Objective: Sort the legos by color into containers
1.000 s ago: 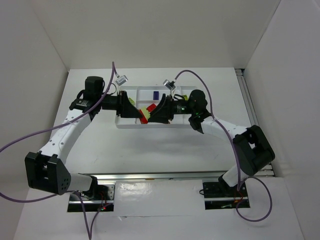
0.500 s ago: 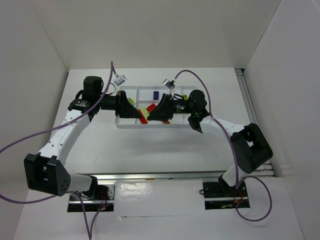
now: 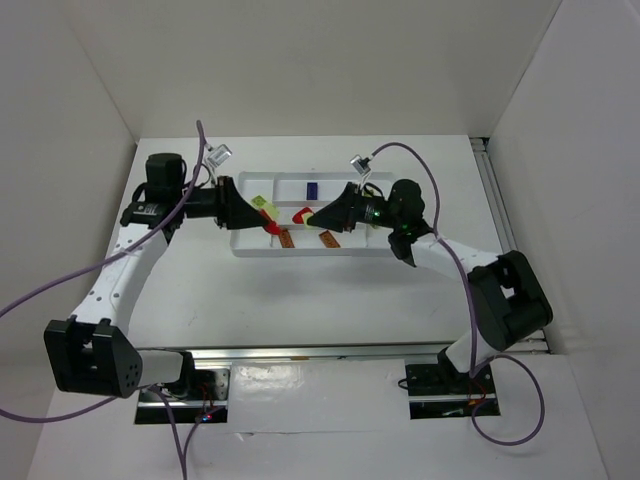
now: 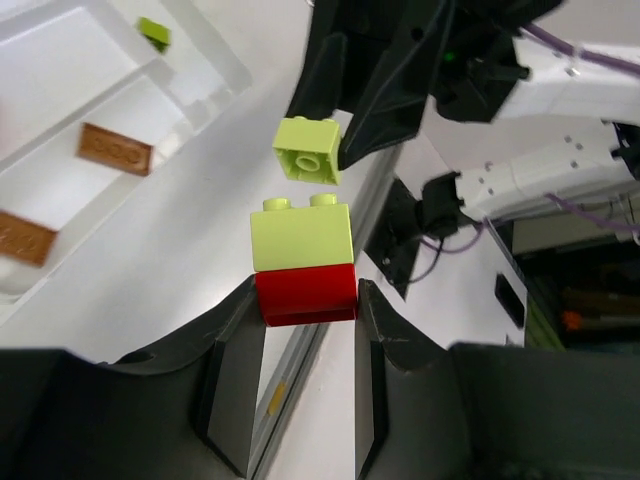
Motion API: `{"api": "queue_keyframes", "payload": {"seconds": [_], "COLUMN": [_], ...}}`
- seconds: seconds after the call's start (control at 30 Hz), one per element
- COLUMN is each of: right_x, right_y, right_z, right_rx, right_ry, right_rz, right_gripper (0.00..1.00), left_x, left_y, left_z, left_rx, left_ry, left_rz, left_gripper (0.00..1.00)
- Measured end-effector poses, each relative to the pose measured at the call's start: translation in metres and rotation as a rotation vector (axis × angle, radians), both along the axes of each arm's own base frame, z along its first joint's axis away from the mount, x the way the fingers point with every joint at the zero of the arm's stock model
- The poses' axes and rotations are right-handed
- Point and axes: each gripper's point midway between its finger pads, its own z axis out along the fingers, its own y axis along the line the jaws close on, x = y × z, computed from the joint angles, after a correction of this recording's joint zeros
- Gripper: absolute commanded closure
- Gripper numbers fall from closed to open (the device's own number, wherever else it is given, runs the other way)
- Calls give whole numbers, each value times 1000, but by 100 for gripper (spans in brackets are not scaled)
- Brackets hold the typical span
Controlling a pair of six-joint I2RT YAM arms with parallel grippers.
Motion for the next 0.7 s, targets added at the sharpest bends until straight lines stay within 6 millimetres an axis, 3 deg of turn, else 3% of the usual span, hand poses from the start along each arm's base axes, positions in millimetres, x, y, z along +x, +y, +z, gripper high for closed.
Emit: {"api": "queue_keyframes", "payload": {"seconds": [0.17, 0.27, 0.37, 0.47, 0.57, 0.7], "right_x": [27, 51, 82, 116, 137, 141], "right_y": [18, 47, 75, 99, 114, 132], "right_z": [-10, -5, -14, -45, -94, -147], "right_rx": [-108, -169, -230, -316, -442, -564], "right_ry": [19, -19, -34, -30, 5, 32], "right_rz": [-124, -198, -245, -291, -307, -280], "right_gripper": [88, 88, 88, 86, 84, 82], "left_x": [24, 44, 53, 42, 30, 26], "left_y": [31, 65, 102, 128, 140, 146], "left_z": [-7, -5, 0, -3, -9, -15], "left_rx": [71, 181, 270, 319, 352, 377], "left_ry": [66, 123, 144, 179, 206, 239], "left_rz": [231, 489, 734, 893, 971, 999], "left_gripper": [100, 100, 100, 100, 100, 100]}}
